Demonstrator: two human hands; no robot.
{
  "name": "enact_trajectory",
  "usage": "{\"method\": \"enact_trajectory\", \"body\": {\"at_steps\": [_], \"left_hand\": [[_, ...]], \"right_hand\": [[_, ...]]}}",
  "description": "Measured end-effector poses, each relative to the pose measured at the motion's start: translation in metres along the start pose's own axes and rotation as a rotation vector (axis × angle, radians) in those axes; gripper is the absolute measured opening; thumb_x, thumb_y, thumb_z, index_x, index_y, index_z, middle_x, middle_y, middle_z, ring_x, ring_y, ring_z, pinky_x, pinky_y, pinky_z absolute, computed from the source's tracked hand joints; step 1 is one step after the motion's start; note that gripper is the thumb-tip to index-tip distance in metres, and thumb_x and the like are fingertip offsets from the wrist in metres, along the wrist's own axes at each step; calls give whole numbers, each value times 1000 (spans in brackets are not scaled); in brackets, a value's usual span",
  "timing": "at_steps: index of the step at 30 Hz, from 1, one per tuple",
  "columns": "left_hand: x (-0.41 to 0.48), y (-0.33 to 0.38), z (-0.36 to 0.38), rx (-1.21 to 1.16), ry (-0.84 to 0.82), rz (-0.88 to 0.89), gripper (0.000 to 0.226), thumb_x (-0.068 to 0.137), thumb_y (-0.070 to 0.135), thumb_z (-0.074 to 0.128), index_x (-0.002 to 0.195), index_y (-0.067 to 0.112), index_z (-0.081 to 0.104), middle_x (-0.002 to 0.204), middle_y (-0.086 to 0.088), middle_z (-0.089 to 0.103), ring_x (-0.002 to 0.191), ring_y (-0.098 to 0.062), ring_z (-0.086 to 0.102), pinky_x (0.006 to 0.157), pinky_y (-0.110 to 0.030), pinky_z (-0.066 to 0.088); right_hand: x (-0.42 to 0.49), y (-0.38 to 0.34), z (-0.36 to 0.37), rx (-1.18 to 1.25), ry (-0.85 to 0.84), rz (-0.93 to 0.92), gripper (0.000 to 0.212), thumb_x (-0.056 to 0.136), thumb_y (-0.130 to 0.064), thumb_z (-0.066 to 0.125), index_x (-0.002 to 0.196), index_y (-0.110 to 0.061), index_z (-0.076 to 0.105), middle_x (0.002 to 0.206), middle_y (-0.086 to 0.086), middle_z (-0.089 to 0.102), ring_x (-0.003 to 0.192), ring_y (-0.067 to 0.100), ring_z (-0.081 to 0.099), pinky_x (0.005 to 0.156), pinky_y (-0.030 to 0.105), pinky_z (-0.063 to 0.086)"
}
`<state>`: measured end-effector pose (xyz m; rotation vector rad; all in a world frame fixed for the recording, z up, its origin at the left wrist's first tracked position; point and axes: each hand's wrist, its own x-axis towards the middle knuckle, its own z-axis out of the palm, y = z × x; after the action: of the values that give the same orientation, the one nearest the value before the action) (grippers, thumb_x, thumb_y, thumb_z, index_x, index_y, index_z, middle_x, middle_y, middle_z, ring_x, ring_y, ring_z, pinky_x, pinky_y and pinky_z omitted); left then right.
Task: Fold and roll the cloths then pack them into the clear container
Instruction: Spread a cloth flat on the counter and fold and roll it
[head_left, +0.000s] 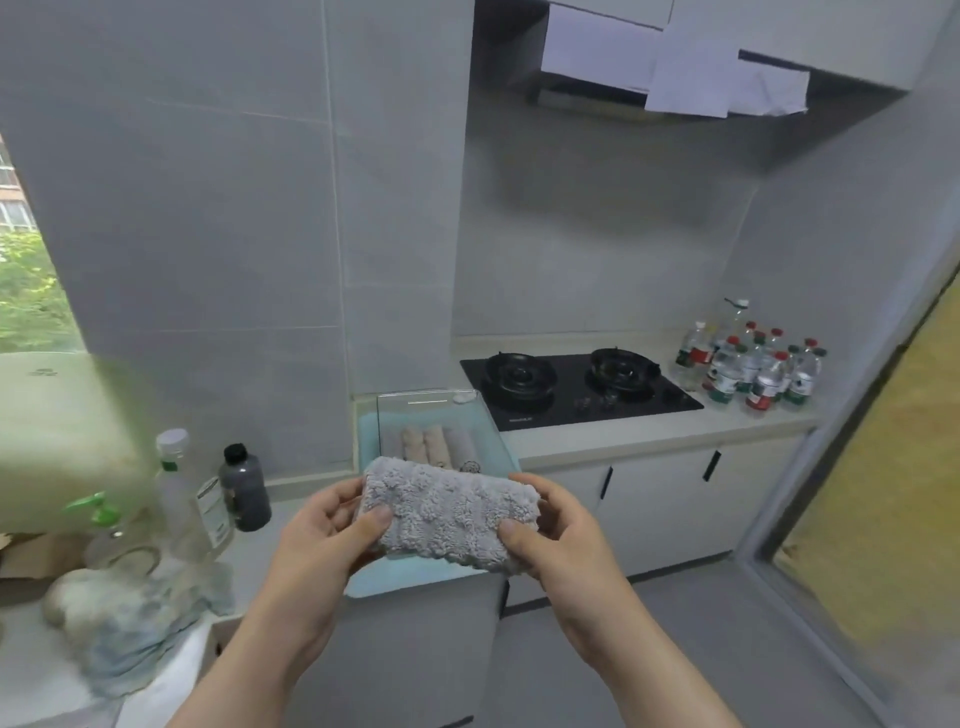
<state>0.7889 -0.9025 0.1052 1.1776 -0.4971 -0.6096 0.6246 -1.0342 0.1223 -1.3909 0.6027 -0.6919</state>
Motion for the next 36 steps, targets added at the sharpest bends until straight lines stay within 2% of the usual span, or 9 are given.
{"method": "enact_trajectory", "body": {"at_steps": [3,6,10,15,20,25,30,33,36], "left_hand": [[34,-9,5,-54,-20,-36,29,88,-2,58,115,8,62,102,-12,74,84,-20,69,81,-38,53],[61,-13,11,-79,-99,-47,37,82,11,70,119,11,63,110,-11,72,92,-20,69,89,-42,50],[99,-17,11,-106,-220,-82,90,46,41,92,126,15,60,117,-7,70,103,-19,68,83,-29,57],[153,-27,19,-122,-58,-90,33,86,-2,58,114,14,63,105,-9,73,86,-17,70,68,-30,59],[217,-27,33,-65,-3,-117,22,90,-3,54,106,9,63,94,-12,72,78,-21,70,64,-37,60],[274,-38,49,-1,-62,-185,36,76,8,71,111,3,62,96,-15,72,81,-24,69,67,-38,58],[314,-57,67,22,-13,-195,16,88,1,61,103,4,57,82,-9,71,71,-19,69,57,-30,57],[331,-66,70,34,8,-202,17,88,2,62,103,4,56,80,-9,68,70,-19,68,57,-30,56],[344,-79,65,-2,19,-247,14,91,11,59,103,4,58,87,-11,68,77,-21,68,68,-36,58]], "right_hand": [[25,7,2,19,37,18,36,82,3,66,107,-23,64,96,-2,74,86,16,69,74,33,55],[49,12,2,21,60,20,36,75,-5,66,108,-19,65,99,6,73,85,19,69,73,35,55],[91,22,-2,35,82,17,41,70,-11,64,110,-17,64,101,10,72,85,20,68,75,34,54],[147,33,-3,33,1,21,39,69,-14,67,108,-15,63,98,9,71,82,20,67,76,37,55],[210,34,-20,-42,-170,19,33,69,-19,67,101,-11,61,96,4,69,84,14,63,72,25,50],[277,22,-37,-162,-405,57,56,73,-14,66,123,-36,55,121,-5,64,96,14,65,76,29,52],[321,18,-42,-353,-586,79,73,79,-6,69,135,-45,45,126,-9,59,104,9,62,87,32,56],[338,20,-43,-392,-627,131,69,83,2,66,136,-36,43,98,-14,58,74,-10,58,67,13,48],[350,28,-41,-415,-568,182,63,80,2,65,126,-37,47,80,-13,53,63,-6,52,61,14,43]]}}
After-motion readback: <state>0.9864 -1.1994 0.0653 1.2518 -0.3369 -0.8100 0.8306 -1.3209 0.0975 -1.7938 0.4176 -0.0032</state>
